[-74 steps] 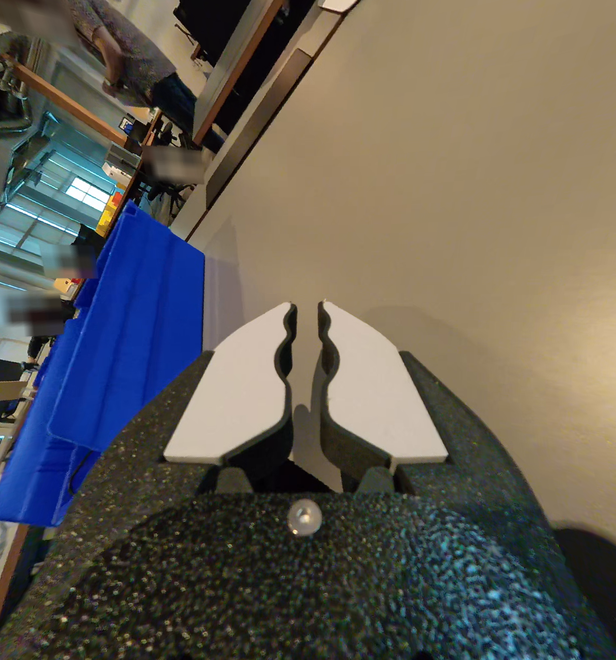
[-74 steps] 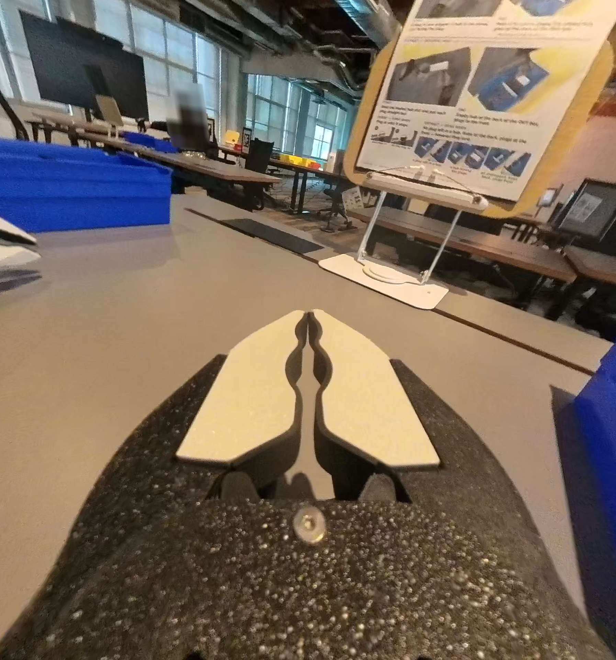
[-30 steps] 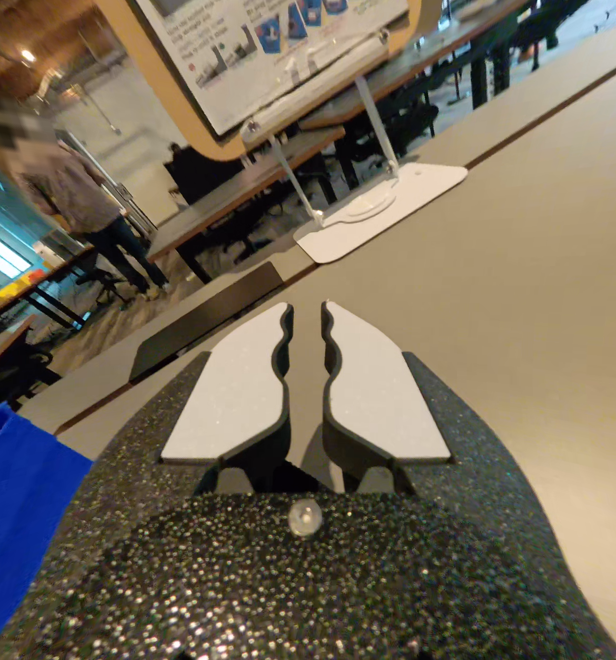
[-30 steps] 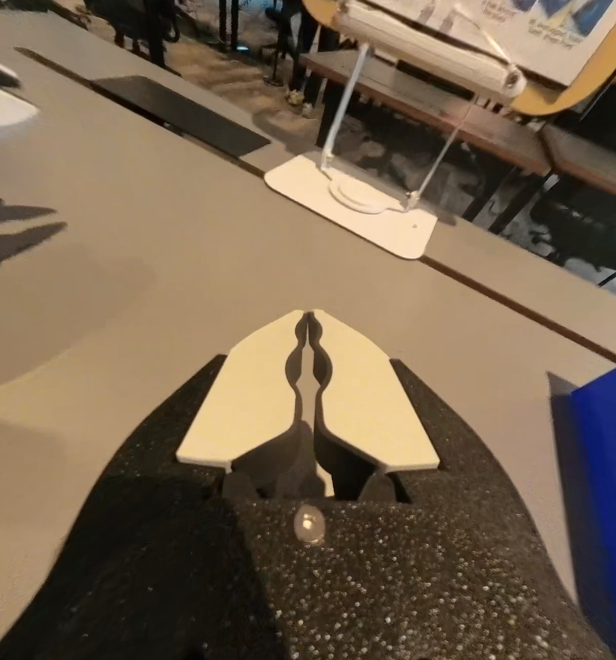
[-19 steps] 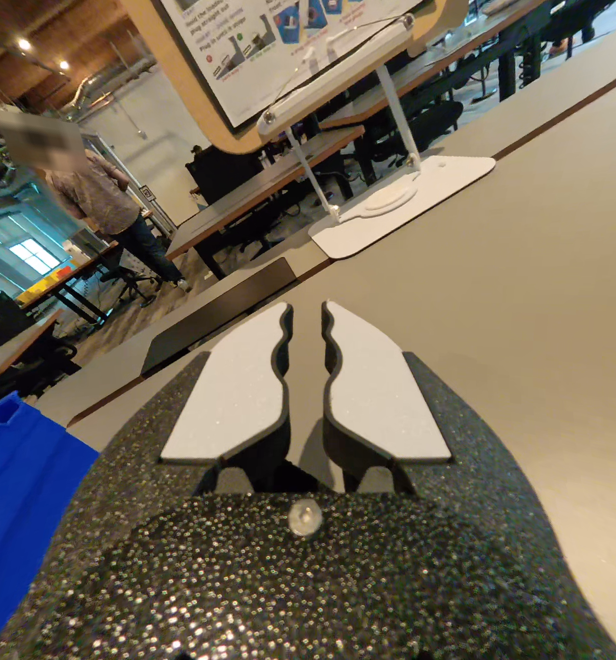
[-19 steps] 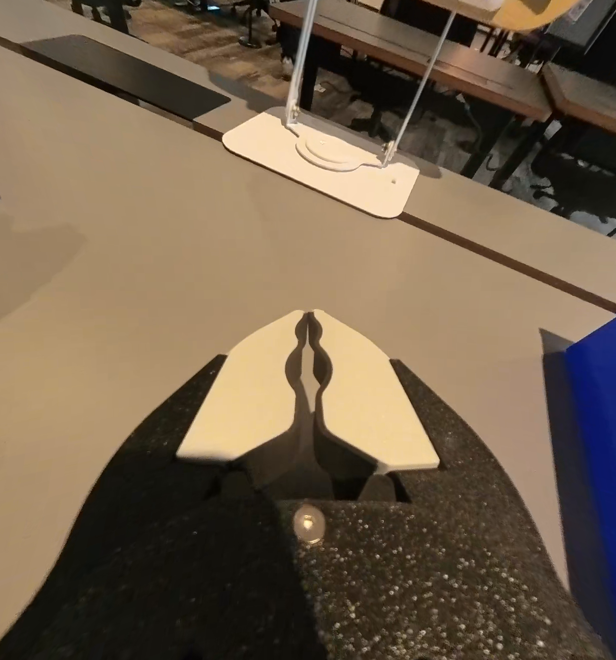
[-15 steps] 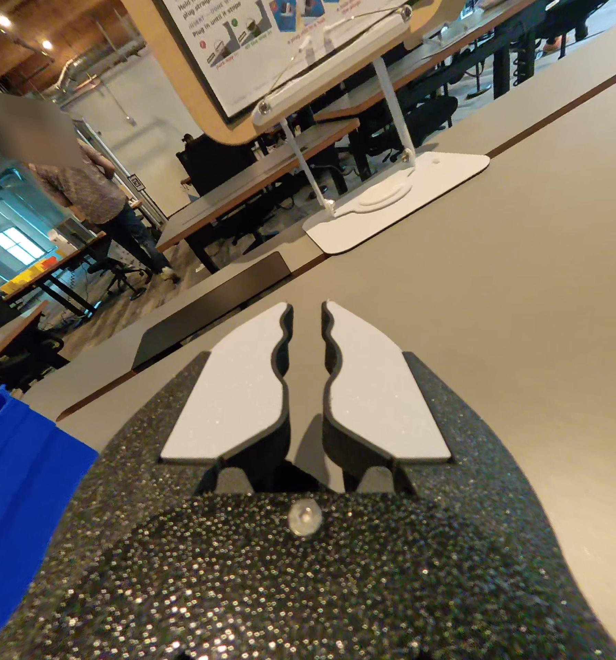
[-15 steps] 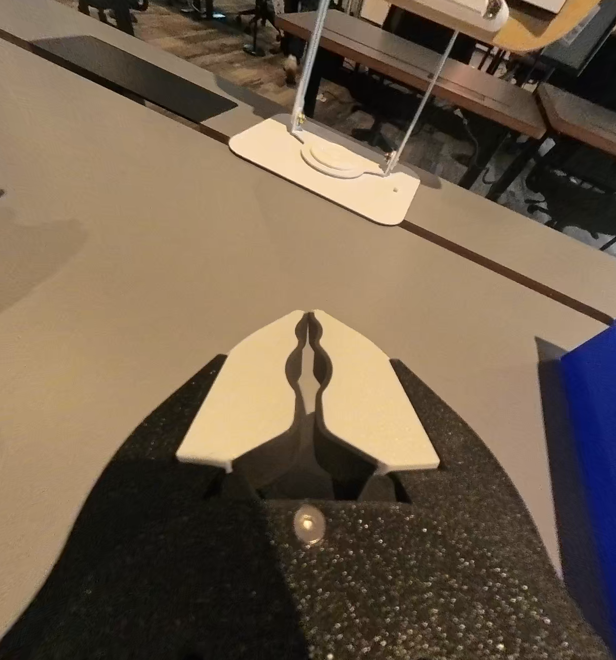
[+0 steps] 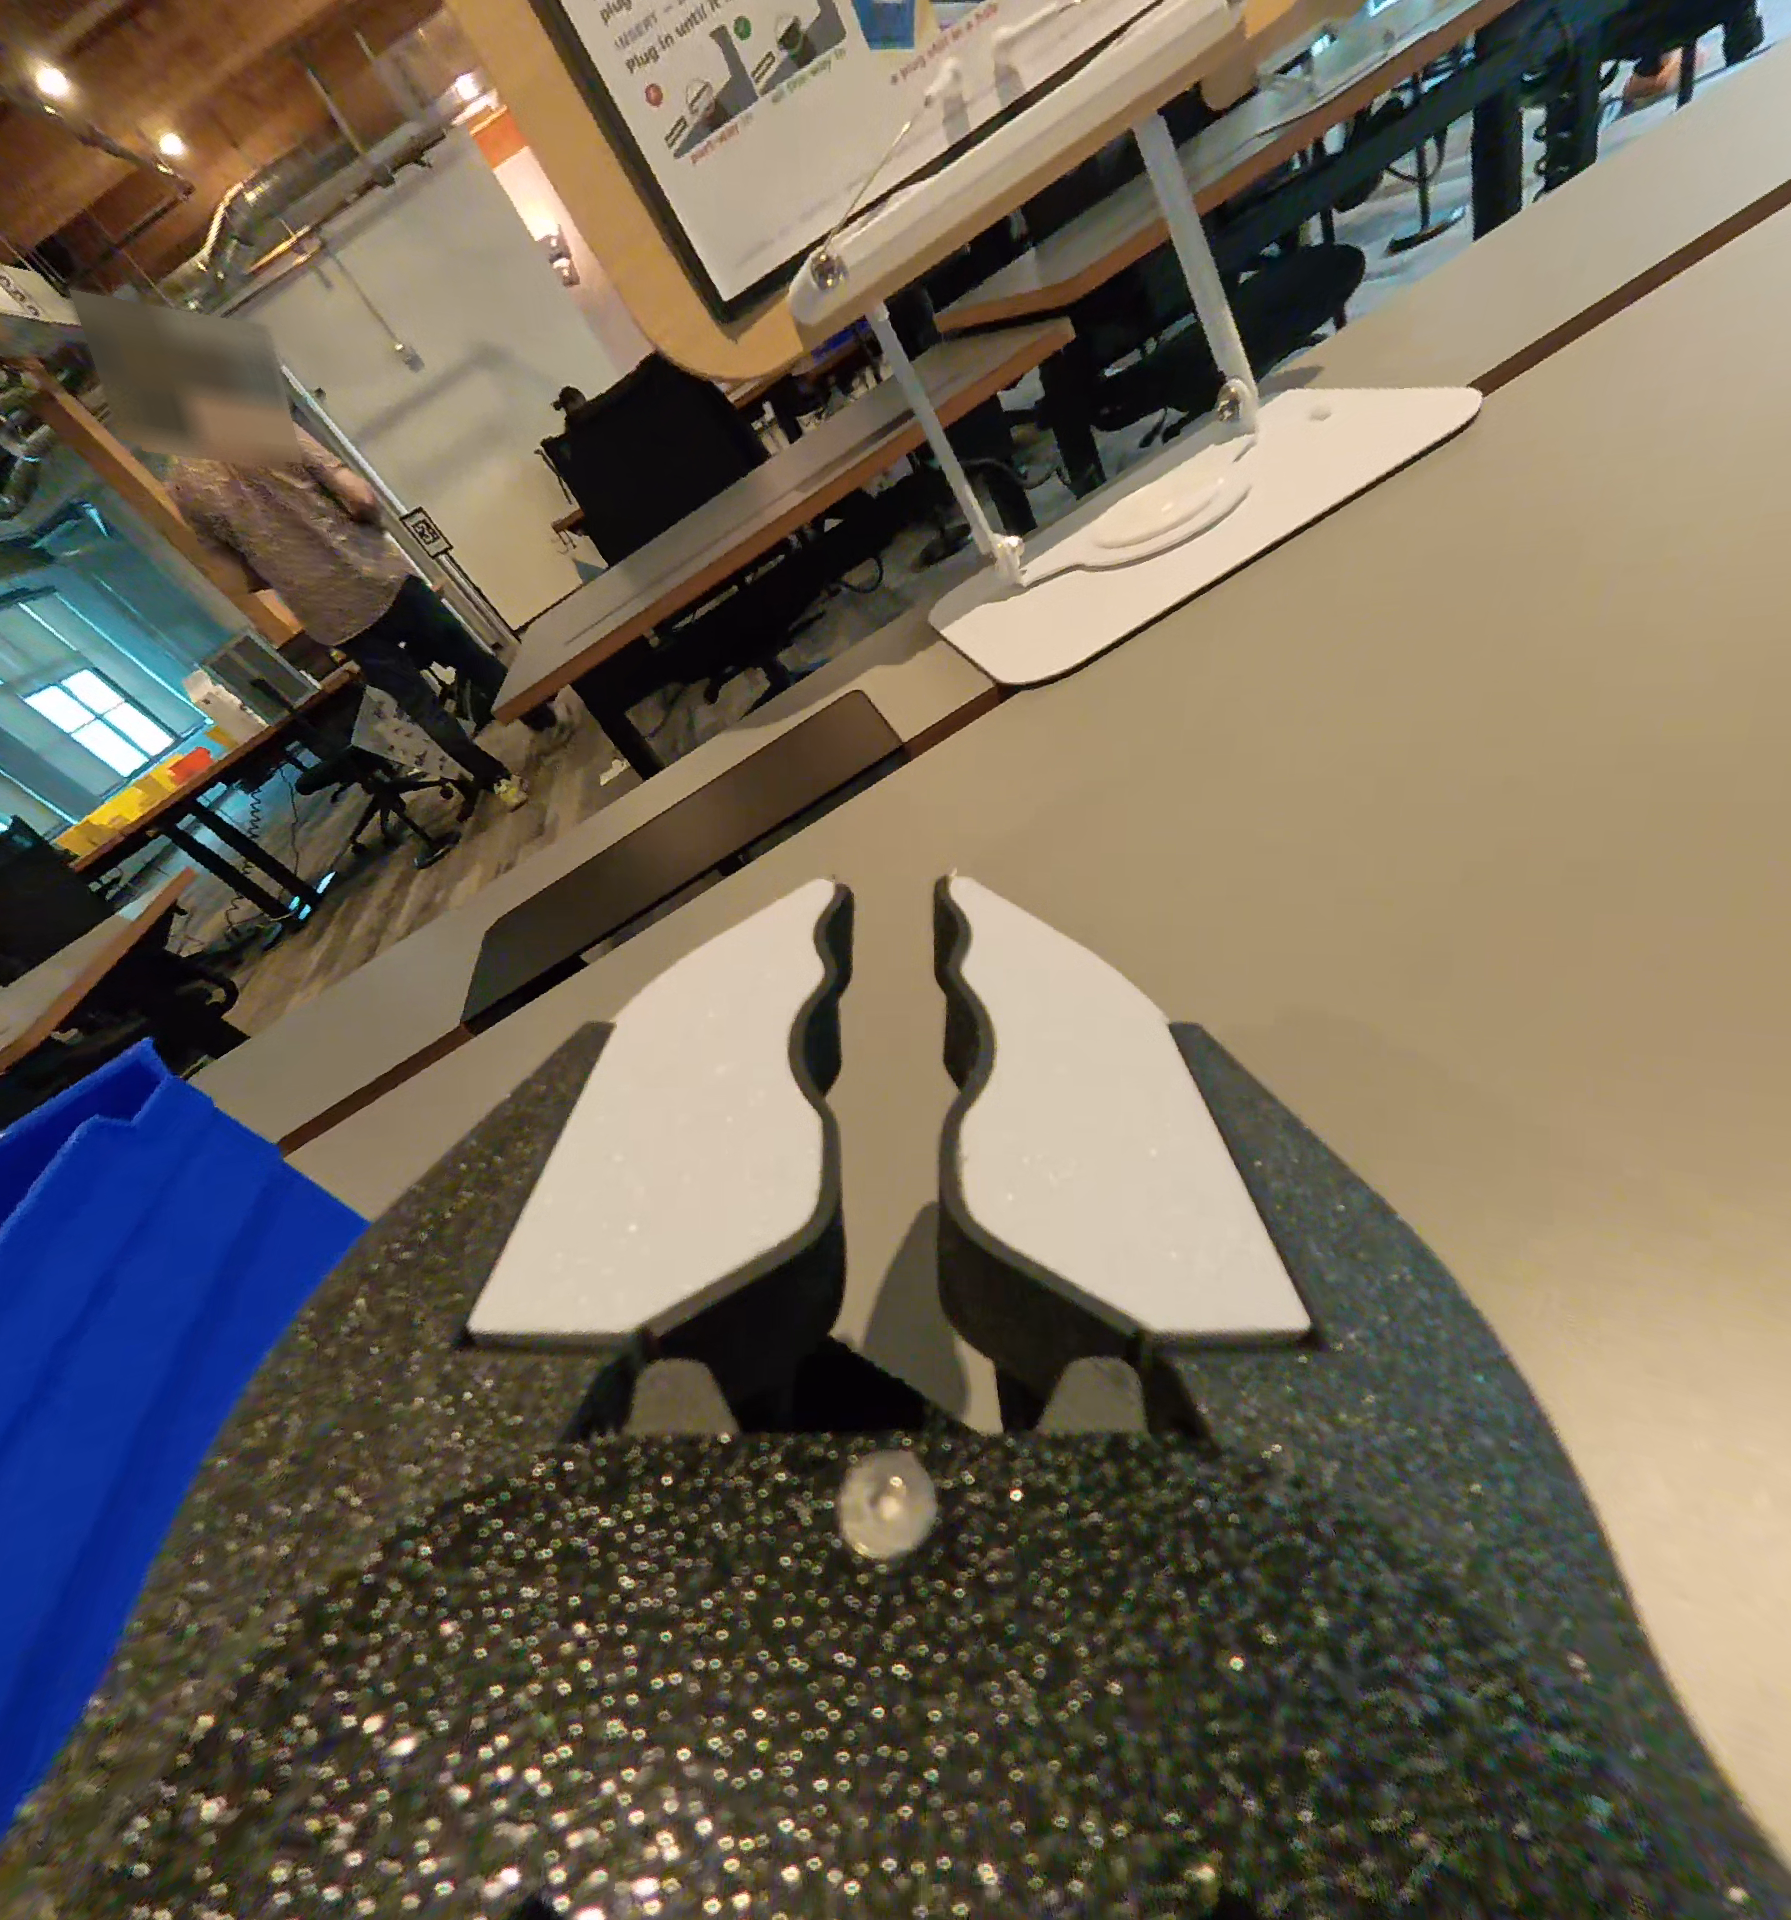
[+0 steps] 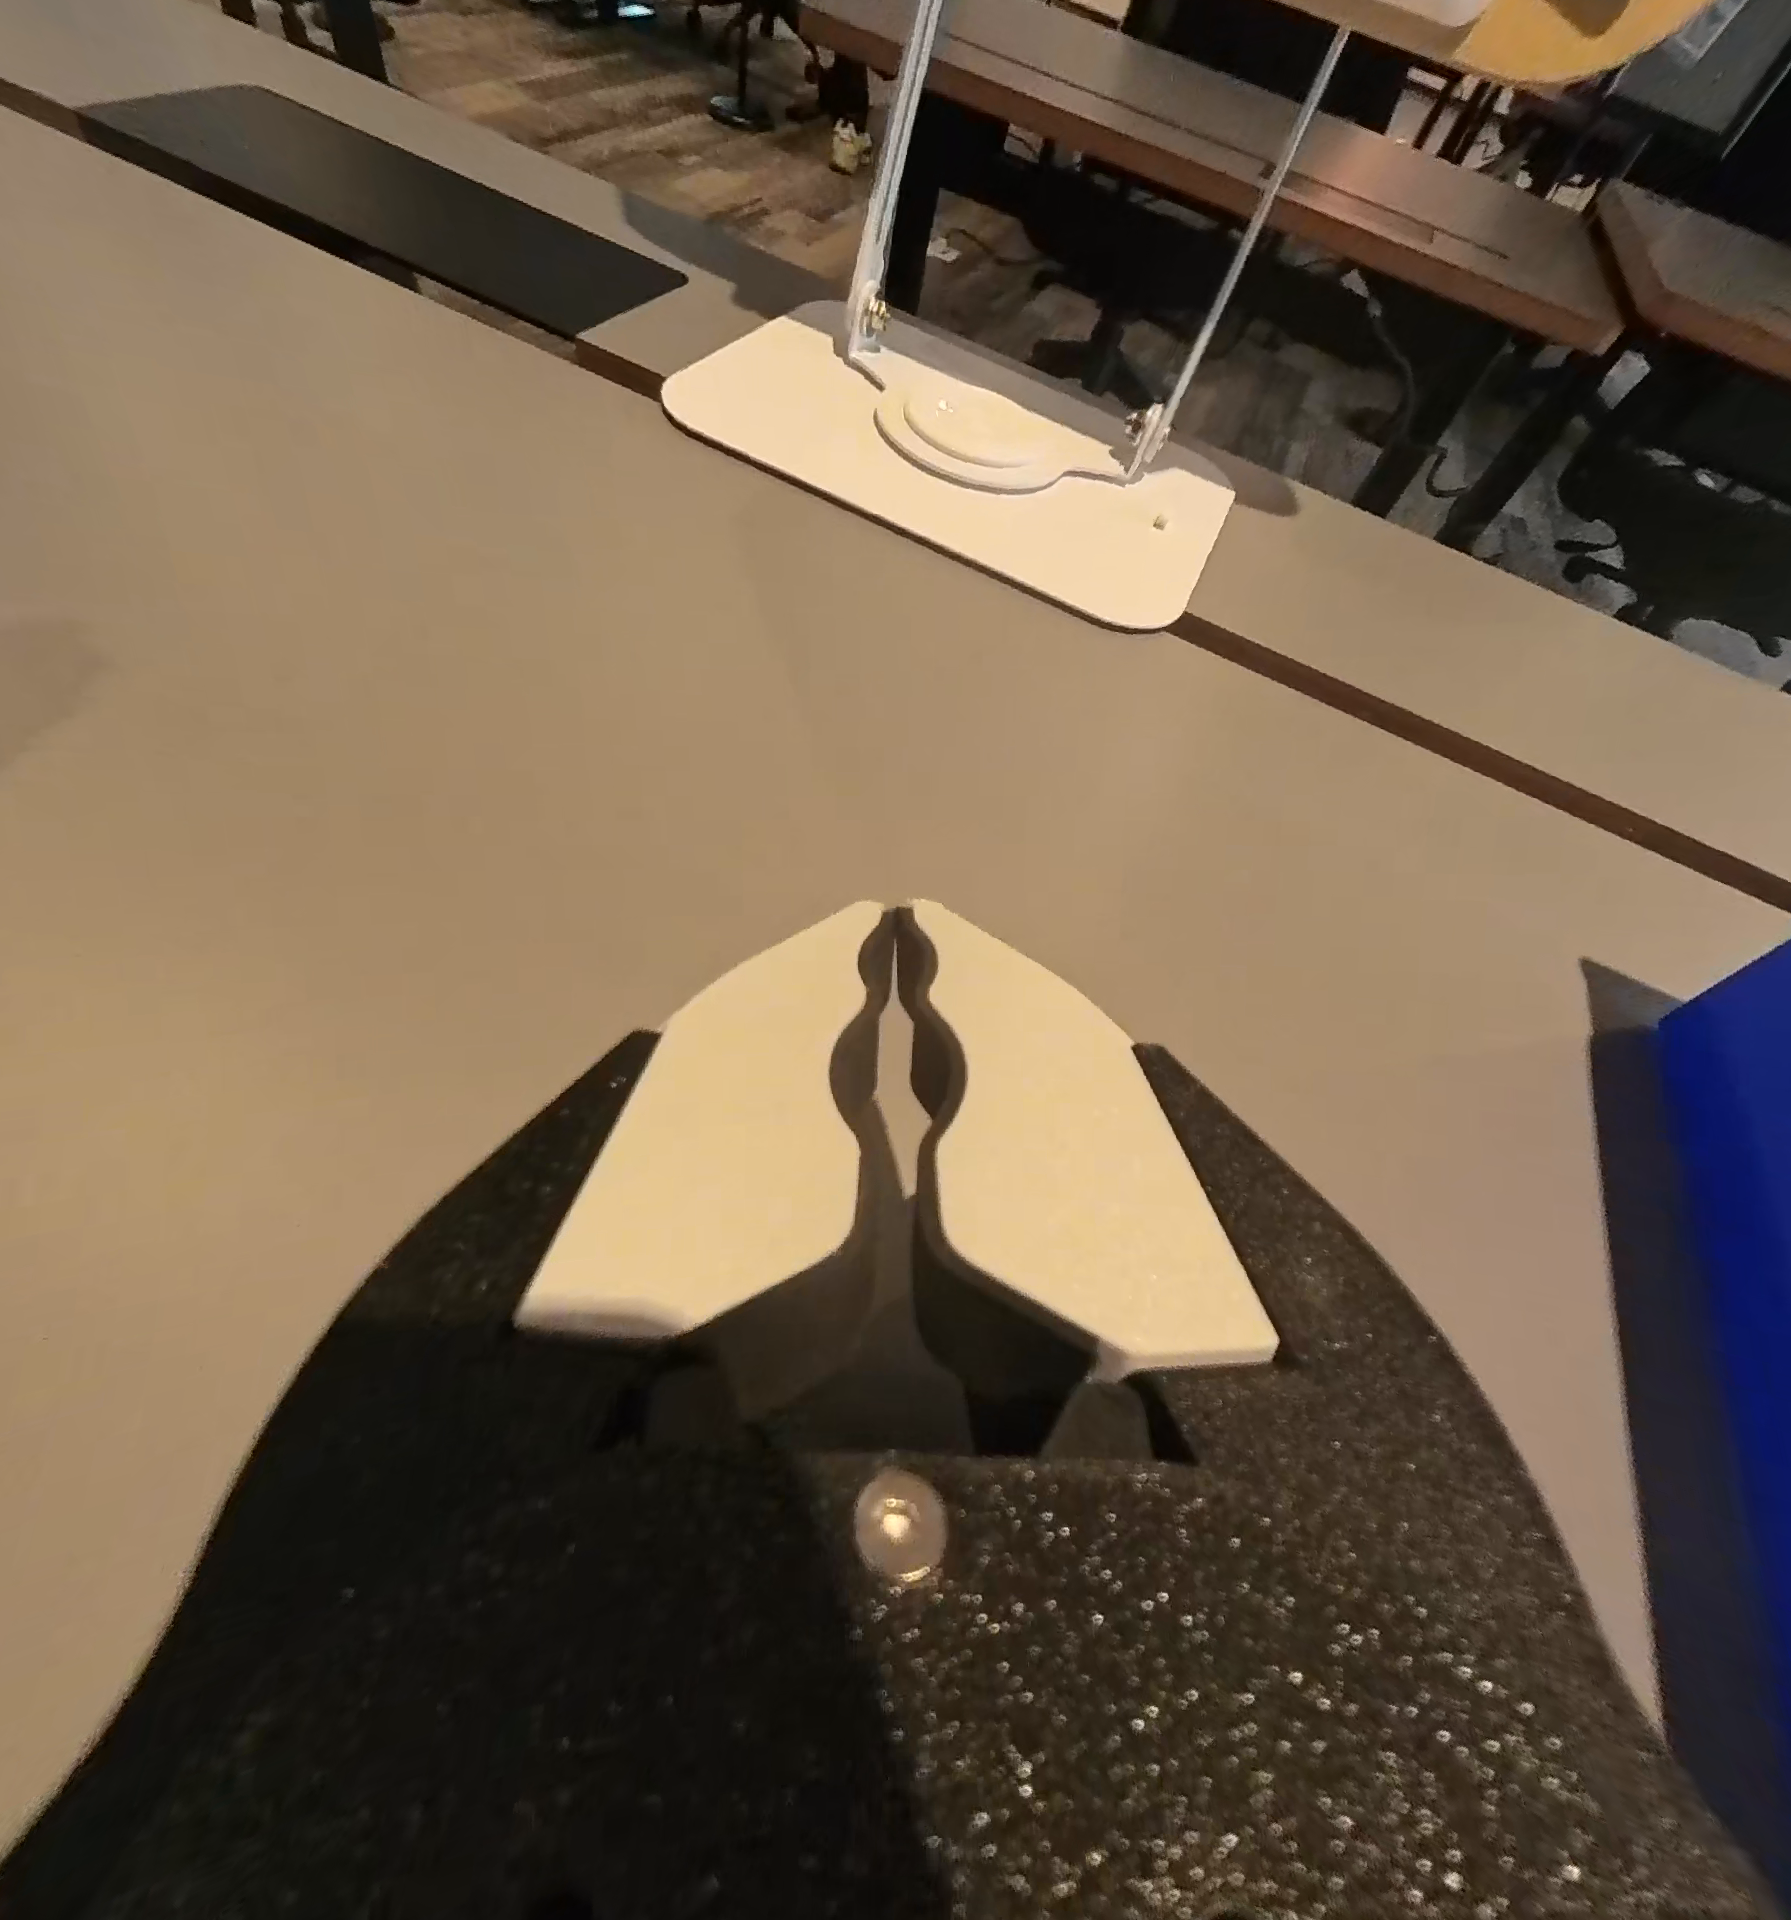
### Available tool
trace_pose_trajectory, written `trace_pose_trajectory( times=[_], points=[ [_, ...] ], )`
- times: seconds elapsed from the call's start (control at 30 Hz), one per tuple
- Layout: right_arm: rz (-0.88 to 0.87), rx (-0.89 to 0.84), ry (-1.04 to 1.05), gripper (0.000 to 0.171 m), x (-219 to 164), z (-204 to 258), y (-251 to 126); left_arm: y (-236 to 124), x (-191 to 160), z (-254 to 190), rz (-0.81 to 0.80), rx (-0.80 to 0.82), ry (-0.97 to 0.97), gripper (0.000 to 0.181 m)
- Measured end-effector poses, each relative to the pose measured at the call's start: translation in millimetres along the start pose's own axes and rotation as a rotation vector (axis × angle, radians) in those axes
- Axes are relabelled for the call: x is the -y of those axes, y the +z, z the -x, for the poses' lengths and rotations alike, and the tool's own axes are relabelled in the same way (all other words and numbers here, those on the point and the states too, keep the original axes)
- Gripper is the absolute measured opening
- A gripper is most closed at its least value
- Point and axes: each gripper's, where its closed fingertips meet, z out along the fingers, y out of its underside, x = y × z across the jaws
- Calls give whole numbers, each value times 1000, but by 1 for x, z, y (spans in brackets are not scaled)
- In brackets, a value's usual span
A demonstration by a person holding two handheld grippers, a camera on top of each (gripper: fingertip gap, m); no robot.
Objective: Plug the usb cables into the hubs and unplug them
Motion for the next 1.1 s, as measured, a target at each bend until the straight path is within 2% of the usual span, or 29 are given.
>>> trace_pose_trajectory(
  times=[0.33,0.5,0.7,0.9,1.0,1.1],
  points=[
    [-12,27,-6,0,1,4,-2,-4,2,-14,-7,-17,89,14],
    [-51,9,-73,0,5,9,-6,-7,3,-27,-26,-11,214,14],
    [-97,35,-130,0,9,19,-13,-9,6,-20,-40,0,156,13],
    [-97,53,-130,1,7,21,-18,-20,19,5,-41,23,88,15],
    [-94,49,-133,1,6,21,-21,-49,45,37,-83,61,95,15],
    [-93,42,-142,1,5,21,-22,-85,42,84,24,83,31,18]
  ],
)
